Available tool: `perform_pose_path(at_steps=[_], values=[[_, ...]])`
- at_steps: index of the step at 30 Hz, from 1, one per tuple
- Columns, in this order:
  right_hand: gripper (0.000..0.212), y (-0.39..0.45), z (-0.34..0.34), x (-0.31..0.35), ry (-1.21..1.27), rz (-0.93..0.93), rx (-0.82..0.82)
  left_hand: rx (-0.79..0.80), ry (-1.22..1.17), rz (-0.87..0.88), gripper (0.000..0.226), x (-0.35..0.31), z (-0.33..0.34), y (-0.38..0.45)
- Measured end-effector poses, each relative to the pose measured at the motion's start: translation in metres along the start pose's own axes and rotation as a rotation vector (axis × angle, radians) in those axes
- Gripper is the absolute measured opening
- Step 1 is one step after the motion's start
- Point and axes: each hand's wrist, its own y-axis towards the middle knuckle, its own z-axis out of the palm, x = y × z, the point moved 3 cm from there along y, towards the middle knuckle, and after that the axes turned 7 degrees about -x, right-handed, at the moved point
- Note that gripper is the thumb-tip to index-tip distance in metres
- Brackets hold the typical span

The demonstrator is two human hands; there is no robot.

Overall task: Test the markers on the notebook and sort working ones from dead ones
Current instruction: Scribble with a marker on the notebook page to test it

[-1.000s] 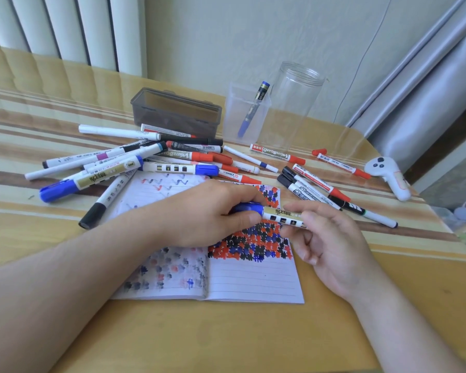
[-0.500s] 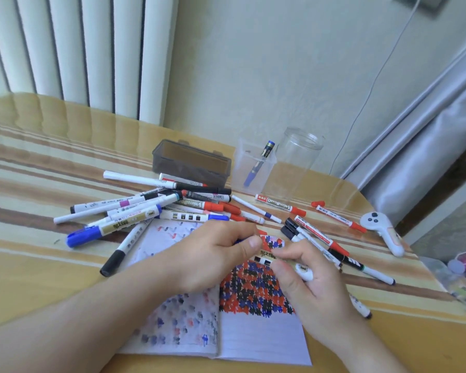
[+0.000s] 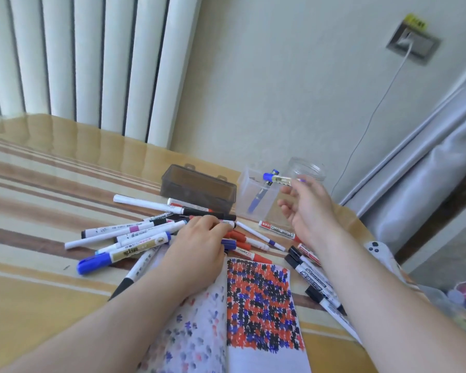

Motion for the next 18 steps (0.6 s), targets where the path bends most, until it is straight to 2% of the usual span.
perform_pose_path(at_steps=[2,4,7,10,11,13,15,18], values=[[0.045,-0.002,-0.004,0.0,-0.044,-0.029,0.027,-0.036,0.037,0.007,0.035,0.0,0.0,0.001],[0.05,-0.014,-0.013,-0.008,-0.15,-0.084,0.052,-0.045,0.082,0.006,0.029,0.001,-0.001,0.0],[0.041,-0.046,-0.027,-0.027,-0.431,-0.207,0.143,-0.041,0.142,0.031,0.032,-0.003,-0.002,-0.002],[0.022,-0.082,-0.037,-0.042,-0.503,-0.24,0.346,-0.142,0.131,0.161,0.033,-0.021,-0.014,-0.002],[0.019,-0.09,-0.04,-0.046,-0.478,-0.223,0.397,-0.19,0.057,0.225,0.032,-0.03,-0.022,-0.003],[0.039,-0.102,-0.043,-0.059,-0.388,-0.166,0.443,-0.242,-0.129,0.382,0.025,-0.05,-0.033,-0.009],[0.056,-0.112,-0.046,-0.072,-0.215,-0.084,0.454,-0.178,-0.274,0.488,0.022,-0.065,-0.033,-0.022],[0.051,-0.118,-0.047,-0.076,0.139,0.035,0.604,-0.029,-0.405,0.525,0.038,-0.081,-0.025,-0.034]])
